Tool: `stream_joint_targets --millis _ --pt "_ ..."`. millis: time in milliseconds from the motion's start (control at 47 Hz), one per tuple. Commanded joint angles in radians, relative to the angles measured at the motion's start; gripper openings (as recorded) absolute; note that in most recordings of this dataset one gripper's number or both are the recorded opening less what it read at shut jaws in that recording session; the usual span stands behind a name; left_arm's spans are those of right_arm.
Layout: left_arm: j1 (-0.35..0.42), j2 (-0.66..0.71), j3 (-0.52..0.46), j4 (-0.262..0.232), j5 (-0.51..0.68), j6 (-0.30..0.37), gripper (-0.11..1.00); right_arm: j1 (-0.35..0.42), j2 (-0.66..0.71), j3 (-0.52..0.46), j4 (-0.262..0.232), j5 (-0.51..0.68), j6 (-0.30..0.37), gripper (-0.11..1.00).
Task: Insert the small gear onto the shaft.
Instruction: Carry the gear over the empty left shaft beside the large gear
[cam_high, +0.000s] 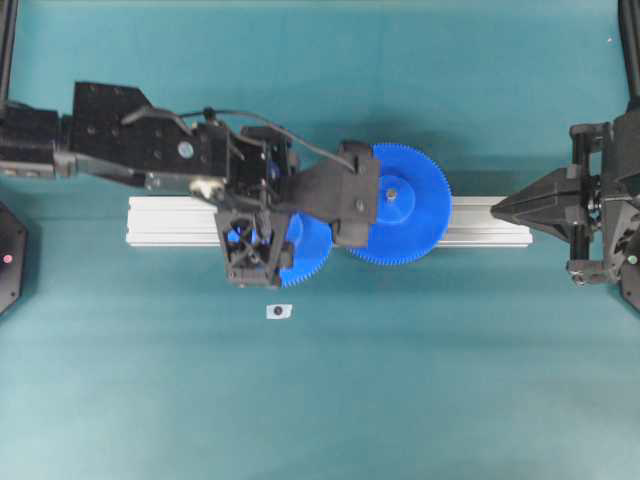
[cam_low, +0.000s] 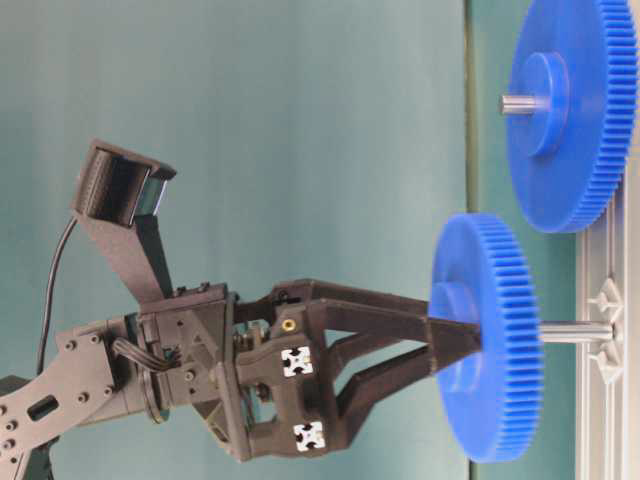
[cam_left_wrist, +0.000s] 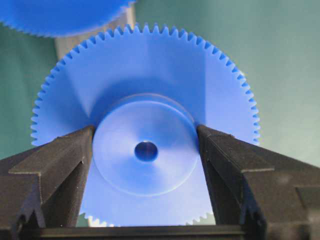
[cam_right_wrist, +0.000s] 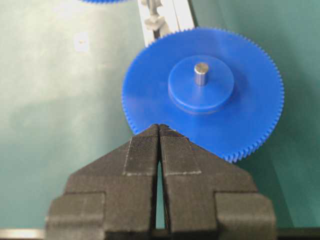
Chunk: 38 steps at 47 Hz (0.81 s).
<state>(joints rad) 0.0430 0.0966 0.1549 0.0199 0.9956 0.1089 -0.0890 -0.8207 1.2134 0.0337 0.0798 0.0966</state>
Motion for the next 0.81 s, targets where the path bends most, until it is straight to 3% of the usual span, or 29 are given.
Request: stream_joint_targets --millis 0,787 --pt "0.015 -0.049 -0.029 0.002 0.000 0.005 0.69 -0.002 0.003 -0.009 0.002 -0.009 0.012 0.02" --pt "0.035 -0.020 0.014 0.002 -0.061 0.028 0.69 -0.002 0.003 -0.005 0.002 -0.011 0.014 0.02"
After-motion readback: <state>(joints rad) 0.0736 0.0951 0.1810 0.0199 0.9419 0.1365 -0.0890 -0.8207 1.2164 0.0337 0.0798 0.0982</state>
